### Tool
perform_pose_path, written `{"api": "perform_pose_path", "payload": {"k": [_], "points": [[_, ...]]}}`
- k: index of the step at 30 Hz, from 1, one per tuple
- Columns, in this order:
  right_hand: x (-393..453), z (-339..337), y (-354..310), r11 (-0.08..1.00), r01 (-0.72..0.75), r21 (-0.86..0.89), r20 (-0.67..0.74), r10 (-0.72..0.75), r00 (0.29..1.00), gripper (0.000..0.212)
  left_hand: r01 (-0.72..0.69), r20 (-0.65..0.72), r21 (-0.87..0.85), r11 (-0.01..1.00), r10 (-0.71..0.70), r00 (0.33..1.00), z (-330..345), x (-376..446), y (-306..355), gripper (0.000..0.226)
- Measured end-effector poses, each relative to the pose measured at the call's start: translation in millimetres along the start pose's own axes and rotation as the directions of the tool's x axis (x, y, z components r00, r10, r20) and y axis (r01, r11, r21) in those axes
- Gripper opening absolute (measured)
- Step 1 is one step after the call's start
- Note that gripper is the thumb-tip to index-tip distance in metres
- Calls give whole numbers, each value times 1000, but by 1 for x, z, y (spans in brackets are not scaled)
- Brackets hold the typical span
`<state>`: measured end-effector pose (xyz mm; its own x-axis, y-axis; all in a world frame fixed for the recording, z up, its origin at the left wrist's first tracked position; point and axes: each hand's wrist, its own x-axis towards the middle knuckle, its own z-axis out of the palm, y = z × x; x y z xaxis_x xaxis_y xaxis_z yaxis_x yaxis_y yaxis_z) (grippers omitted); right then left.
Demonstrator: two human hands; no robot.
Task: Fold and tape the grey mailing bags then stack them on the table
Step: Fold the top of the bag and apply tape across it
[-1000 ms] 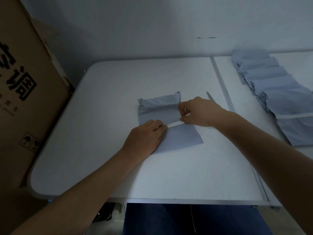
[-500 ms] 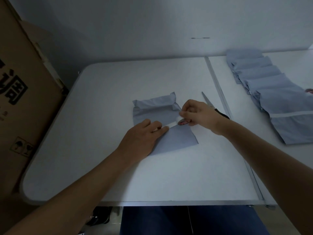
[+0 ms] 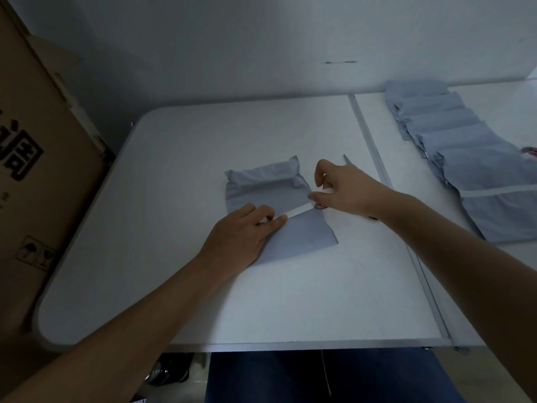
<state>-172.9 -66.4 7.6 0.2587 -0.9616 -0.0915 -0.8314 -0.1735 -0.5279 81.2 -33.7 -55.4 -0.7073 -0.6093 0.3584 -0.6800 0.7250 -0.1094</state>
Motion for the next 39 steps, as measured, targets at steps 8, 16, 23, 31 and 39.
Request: {"api": "perform_pose_path", "payload": {"k": [8,16,23,31,39], "points": [[-3,-6,-2,972,3,-234,26,3,1000,29,14,27,-29,999,-13,1000,1,-1,-1,41],[-7,-11,-2,992,-20,-127,11,21,1000,25,26,27,-38,999,-25,999,0,0,0,42],[-9,-8,9,994,-76,79,11,76,997,22,22,79,-196,980,-6,997,-5,15,-6,33],[-11,3,18,766,-220,604,115,189,975,20,43,96,-319,947,-13,995,-4,43,-1,38],[-10,6,15,844,-180,504,-16,218,976,24,8,-20,-252,968,-13,1000,9,26,-2,20]]}}
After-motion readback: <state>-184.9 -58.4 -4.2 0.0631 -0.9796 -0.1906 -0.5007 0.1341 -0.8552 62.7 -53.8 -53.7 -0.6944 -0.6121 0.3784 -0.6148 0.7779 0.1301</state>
